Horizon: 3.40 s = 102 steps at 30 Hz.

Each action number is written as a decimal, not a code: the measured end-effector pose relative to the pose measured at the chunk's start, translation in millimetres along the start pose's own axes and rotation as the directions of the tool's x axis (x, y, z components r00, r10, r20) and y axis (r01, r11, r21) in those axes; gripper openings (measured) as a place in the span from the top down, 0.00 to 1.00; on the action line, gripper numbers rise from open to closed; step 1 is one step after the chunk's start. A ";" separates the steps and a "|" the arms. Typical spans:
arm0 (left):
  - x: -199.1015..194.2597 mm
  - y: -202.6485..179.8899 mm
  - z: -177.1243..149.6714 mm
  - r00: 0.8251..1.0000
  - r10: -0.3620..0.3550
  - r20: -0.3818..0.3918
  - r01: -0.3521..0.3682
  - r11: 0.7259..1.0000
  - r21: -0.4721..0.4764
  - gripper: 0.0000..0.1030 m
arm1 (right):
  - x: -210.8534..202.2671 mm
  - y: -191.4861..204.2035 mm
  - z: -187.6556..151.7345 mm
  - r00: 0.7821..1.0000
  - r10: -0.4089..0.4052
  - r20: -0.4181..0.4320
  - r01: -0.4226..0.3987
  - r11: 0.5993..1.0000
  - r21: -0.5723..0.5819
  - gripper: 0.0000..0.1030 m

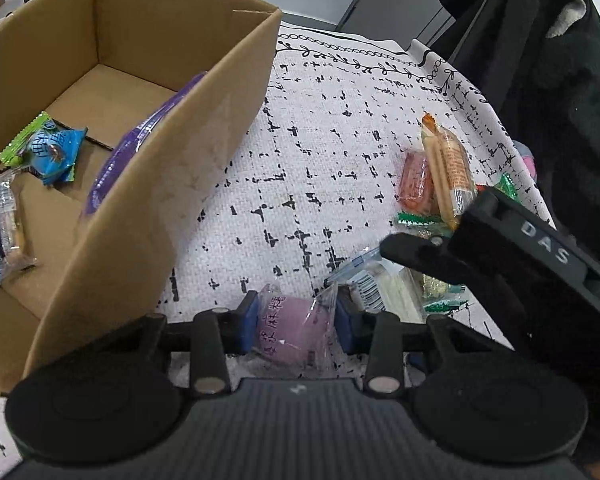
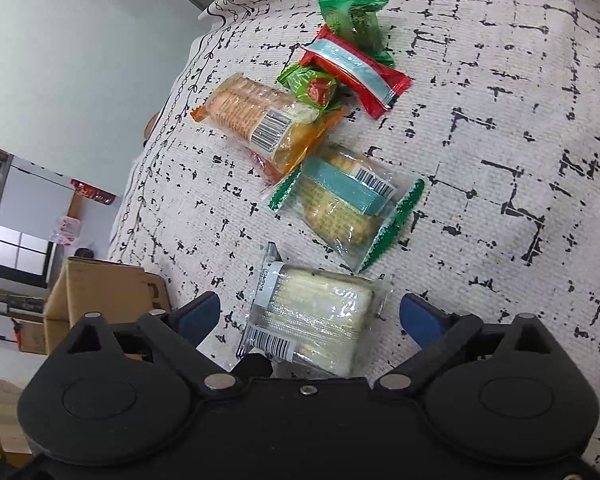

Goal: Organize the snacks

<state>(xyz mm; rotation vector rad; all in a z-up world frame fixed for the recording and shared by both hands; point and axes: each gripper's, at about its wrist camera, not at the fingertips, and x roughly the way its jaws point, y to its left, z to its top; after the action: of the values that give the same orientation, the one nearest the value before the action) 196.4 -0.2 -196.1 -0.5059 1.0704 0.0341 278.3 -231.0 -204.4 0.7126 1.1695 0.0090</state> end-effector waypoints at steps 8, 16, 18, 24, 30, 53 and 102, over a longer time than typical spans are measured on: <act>0.7 4.6 0.6 1.000 -0.021 -0.003 0.021 0.999 -0.045 0.63 | 7.0 17.3 -8.1 0.993 -0.107 0.041 0.110 0.991 -0.079 0.21; 0.6 3.0 0.0 1.000 -0.016 -0.005 0.016 0.999 -0.051 0.63 | -5.2 3.3 -3.2 0.994 -0.095 0.048 0.097 0.993 -0.061 0.45; -0.8 0.8 -0.2 1.000 -0.012 -0.005 0.012 0.999 -0.044 0.63 | -9.8 -2.6 -2.6 0.996 -0.079 0.044 0.080 0.996 -0.035 0.46; -7.1 -7.8 -3.1 1.000 -0.012 -0.005 0.011 1.000 -0.026 0.63 | -21.3 -10.9 -1.9 0.998 -0.046 0.040 0.046 0.999 0.008 0.47; -19.4 -15.8 -3.6 1.000 -0.004 0.006 0.004 1.000 -0.003 0.63 | -43.9 -13.7 1.0 0.998 0.012 0.069 -0.013 1.000 0.017 0.47; -94.5 -17.7 37.0 0.991 -0.037 0.127 0.026 0.996 0.085 0.63 | -86.7 30.3 4.4 0.958 0.258 0.126 -0.249 0.965 -0.086 0.47; -117.0 105.5 86.6 0.987 0.075 0.144 -0.062 0.994 -0.089 0.48 | -44.6 134.8 -18.2 0.919 0.390 0.057 -0.373 0.907 -0.196 0.22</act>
<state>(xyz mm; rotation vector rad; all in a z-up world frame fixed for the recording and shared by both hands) 182.7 154.0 -104.6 -0.5339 0.9442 0.1751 291.5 -132.3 -101.5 0.7614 0.9087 0.4046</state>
